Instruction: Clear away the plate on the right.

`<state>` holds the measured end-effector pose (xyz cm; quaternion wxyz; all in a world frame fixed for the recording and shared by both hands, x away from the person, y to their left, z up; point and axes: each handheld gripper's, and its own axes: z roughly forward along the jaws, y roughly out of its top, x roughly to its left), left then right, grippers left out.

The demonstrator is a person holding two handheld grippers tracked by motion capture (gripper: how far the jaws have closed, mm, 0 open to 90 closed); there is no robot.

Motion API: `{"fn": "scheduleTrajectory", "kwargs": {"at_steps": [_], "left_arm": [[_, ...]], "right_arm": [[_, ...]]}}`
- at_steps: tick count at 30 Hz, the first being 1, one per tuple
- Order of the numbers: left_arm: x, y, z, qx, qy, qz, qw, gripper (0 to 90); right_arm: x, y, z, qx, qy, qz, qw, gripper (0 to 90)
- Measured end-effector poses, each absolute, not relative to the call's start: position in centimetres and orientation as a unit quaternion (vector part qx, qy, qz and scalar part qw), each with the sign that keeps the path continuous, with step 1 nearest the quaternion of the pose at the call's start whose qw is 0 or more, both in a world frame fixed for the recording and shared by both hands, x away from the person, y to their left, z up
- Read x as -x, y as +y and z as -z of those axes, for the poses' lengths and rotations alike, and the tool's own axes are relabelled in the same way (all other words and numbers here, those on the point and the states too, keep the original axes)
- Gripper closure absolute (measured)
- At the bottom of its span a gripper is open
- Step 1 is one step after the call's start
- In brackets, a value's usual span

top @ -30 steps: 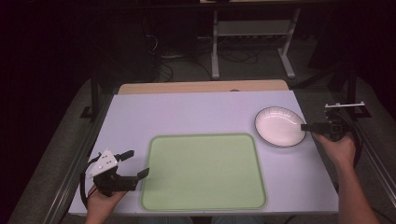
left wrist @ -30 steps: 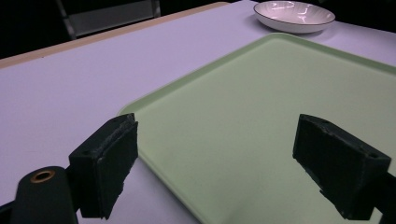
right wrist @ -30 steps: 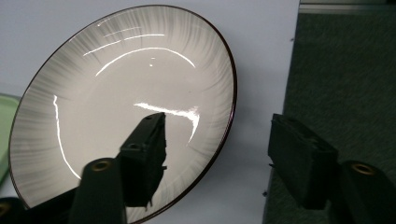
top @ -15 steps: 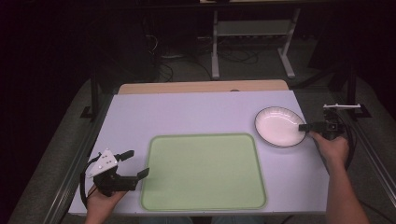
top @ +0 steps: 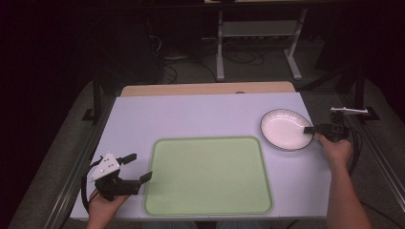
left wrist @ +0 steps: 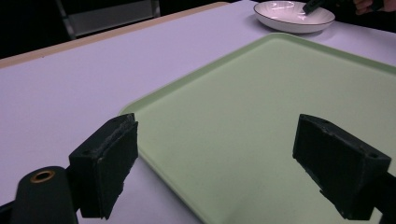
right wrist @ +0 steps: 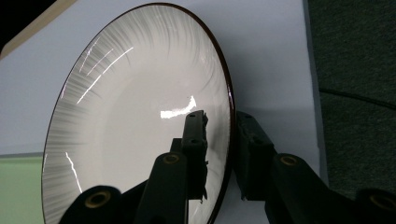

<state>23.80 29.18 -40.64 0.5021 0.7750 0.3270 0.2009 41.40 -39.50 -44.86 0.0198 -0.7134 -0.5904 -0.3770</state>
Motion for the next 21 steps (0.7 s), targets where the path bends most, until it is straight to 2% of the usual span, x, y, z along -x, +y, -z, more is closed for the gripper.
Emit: {"fn": "scheduleTrajectory", "kwargs": {"at_steps": [11, 21], "left_arm": [[-23.8, 29.2, 40.6, -0.775, 0.327, -0.201, 0.502, 13.7], [-23.8, 29.3, 40.6, -0.774, 0.328, -0.202, 0.503, 13.7]], "right_arm": [[-41.0, -40.1, 45.8, 0.731, -0.546, 0.407, 0.048, 82.5], [-40.7, -40.3, 46.1, 0.745, -0.512, 0.423, 0.059, 83.5]]}}
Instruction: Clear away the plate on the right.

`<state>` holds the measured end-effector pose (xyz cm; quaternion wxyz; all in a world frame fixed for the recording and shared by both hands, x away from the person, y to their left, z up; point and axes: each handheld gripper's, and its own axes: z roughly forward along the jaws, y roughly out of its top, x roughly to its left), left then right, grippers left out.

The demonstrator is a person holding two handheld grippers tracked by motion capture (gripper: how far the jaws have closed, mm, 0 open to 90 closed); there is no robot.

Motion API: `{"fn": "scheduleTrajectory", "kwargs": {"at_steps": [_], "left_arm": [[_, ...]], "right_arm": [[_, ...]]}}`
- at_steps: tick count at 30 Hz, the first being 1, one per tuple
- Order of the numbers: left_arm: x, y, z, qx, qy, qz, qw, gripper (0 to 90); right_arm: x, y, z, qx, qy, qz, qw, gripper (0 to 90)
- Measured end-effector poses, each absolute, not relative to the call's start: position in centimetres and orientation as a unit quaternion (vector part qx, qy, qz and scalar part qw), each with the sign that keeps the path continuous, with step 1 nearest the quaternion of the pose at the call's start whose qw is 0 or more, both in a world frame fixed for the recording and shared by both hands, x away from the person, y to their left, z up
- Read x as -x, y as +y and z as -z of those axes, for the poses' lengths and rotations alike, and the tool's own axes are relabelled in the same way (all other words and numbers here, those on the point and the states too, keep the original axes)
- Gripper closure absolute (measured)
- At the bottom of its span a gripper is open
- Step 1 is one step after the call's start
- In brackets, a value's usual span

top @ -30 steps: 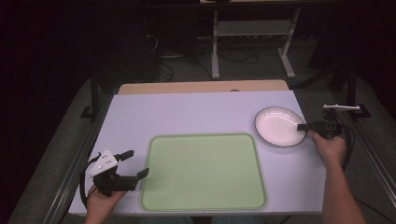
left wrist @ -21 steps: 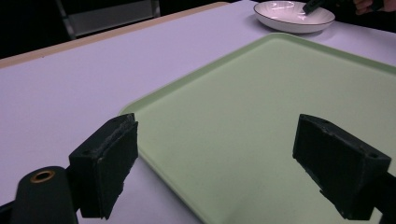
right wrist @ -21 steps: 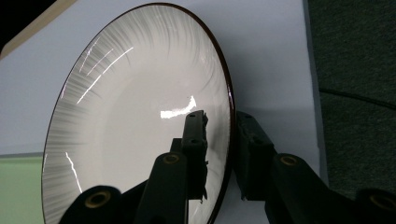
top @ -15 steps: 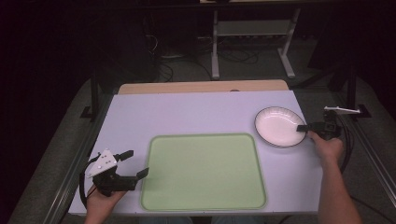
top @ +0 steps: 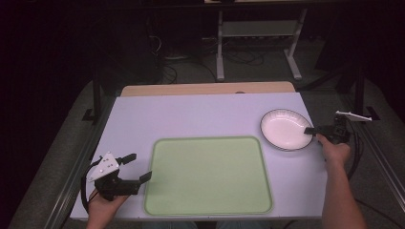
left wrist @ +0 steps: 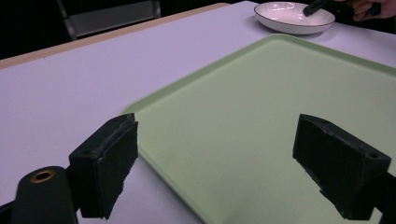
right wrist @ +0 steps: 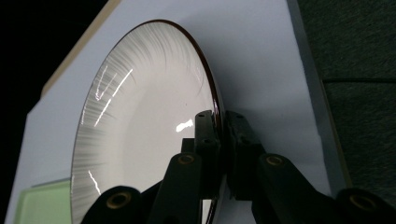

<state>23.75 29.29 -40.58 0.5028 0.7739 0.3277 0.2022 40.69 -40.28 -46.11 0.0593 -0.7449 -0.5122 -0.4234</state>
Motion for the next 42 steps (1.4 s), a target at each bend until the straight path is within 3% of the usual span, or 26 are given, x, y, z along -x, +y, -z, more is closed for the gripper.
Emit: {"fn": "scheduleTrajectory", "kwargs": {"at_steps": [24, 42], "left_arm": [[-23.7, 29.4, 40.5, -0.770, 0.330, -0.204, 0.506, 13.7], [-23.7, 29.3, 40.5, -0.770, 0.330, -0.204, 0.506, 13.7]], "right_arm": [[-39.0, -41.6, 44.8, 0.760, -0.457, 0.456, 0.071, 81.1], [-38.5, -41.8, 41.4, 0.707, -0.494, 0.500, 0.073, 80.7]]}}
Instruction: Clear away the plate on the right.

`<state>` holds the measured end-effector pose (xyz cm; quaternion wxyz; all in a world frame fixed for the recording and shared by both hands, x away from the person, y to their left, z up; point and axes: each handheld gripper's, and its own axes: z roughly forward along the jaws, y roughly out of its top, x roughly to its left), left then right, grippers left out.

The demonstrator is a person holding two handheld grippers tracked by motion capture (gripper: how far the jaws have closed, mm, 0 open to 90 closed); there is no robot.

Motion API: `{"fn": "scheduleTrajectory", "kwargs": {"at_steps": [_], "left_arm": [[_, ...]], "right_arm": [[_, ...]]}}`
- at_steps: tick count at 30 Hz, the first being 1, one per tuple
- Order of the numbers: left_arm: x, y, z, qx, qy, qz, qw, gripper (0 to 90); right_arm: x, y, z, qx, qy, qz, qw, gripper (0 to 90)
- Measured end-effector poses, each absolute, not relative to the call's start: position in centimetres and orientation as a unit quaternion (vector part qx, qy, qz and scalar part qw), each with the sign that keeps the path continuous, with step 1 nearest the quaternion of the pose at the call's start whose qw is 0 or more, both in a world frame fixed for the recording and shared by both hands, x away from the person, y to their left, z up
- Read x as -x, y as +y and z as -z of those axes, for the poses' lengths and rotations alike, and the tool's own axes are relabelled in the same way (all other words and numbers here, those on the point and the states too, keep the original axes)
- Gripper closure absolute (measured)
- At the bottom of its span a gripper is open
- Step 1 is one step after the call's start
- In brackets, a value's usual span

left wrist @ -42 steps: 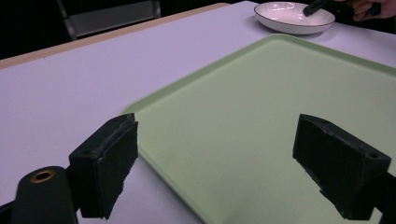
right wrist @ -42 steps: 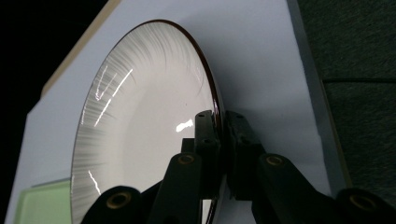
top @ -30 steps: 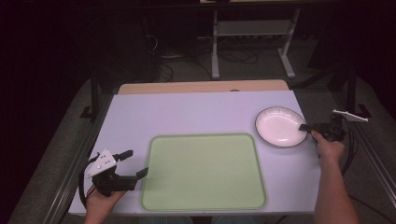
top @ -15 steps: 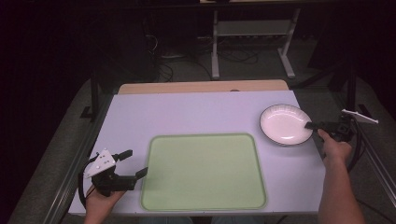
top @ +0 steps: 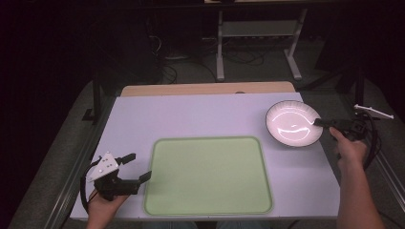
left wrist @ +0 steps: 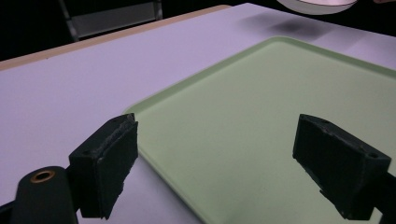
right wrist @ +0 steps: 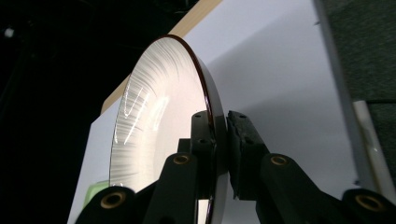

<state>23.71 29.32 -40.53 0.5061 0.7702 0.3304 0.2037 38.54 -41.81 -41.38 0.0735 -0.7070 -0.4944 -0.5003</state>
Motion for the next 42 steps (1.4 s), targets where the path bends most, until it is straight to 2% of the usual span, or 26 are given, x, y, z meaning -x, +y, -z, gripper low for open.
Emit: {"fn": "scheduleTrajectory", "kwargs": {"at_steps": [16, 25, 34, 42], "left_arm": [[-23.6, 29.3, 40.5, -0.771, 0.329, -0.206, 0.505, 13.7], [-23.6, 29.2, 40.5, -0.772, 0.329, -0.206, 0.504, 13.7], [-23.6, 29.2, 40.4, -0.771, 0.330, -0.207, 0.504, 13.7], [-23.6, 29.2, 40.4, -0.770, 0.331, -0.207, 0.505, 13.7]], "right_arm": [[-36.3, -41.3, 41.1, 0.673, -0.535, 0.505, 0.077, 80.6], [-34.6, -40.8, 39.7, 0.648, -0.571, 0.499, 0.073, 80.3], [-33.0, -39.9, 39.2, 0.616, -0.574, 0.528, 0.111, 80.1], [-31.5, -37.8, 38.2, 0.592, -0.601, 0.524, 0.115, 79.7]]}}
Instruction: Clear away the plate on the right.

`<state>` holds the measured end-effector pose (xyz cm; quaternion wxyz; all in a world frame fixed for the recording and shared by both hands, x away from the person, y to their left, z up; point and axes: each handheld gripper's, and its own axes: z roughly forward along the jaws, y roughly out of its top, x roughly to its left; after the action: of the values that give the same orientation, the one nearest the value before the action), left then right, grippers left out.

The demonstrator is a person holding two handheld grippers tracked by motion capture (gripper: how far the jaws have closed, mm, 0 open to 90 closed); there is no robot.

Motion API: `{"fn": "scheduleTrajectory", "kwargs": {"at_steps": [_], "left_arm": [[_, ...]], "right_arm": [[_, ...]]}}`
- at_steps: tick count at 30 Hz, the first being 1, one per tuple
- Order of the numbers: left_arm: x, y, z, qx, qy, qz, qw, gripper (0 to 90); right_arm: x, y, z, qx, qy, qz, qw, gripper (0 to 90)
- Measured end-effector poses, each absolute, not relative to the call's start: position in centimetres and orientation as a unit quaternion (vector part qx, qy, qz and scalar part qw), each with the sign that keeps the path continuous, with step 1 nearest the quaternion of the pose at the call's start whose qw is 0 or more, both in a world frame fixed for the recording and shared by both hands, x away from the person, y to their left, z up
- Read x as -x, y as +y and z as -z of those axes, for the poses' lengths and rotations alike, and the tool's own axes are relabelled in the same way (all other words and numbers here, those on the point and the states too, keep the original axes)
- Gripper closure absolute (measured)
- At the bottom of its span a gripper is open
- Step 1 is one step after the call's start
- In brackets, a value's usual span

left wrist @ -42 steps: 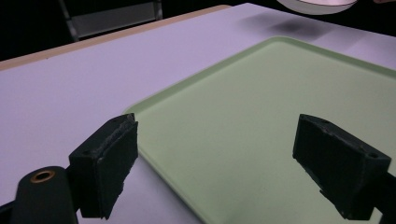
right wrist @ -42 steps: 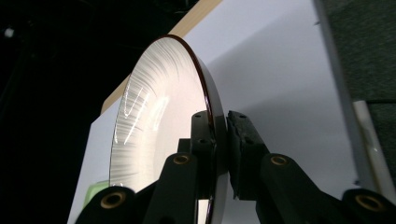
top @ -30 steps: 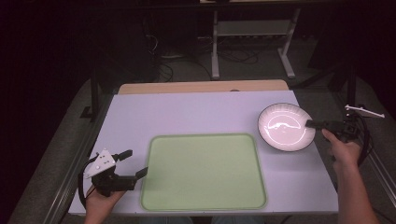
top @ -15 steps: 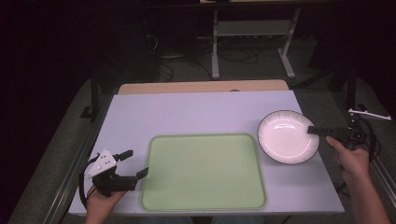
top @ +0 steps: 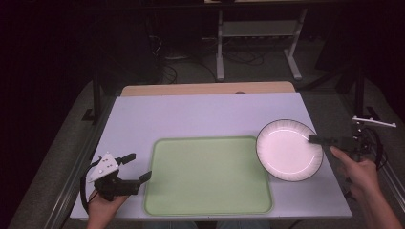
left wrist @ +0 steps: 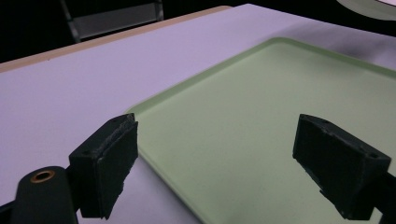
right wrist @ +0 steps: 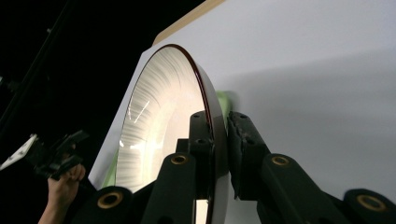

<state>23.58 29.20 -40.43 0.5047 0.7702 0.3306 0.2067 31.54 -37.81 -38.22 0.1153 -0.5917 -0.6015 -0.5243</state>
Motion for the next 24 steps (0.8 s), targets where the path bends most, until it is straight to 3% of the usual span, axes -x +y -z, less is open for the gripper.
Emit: {"fn": "scheduleTrajectory", "kwargs": {"at_steps": [24], "left_arm": [[-23.6, 29.3, 40.4, -0.769, 0.331, -0.208, 0.506, 13.7]], "right_arm": [[-31.5, -28.9, 35.1, 0.506, -0.671, 0.520, 0.152, 78.8]]}}
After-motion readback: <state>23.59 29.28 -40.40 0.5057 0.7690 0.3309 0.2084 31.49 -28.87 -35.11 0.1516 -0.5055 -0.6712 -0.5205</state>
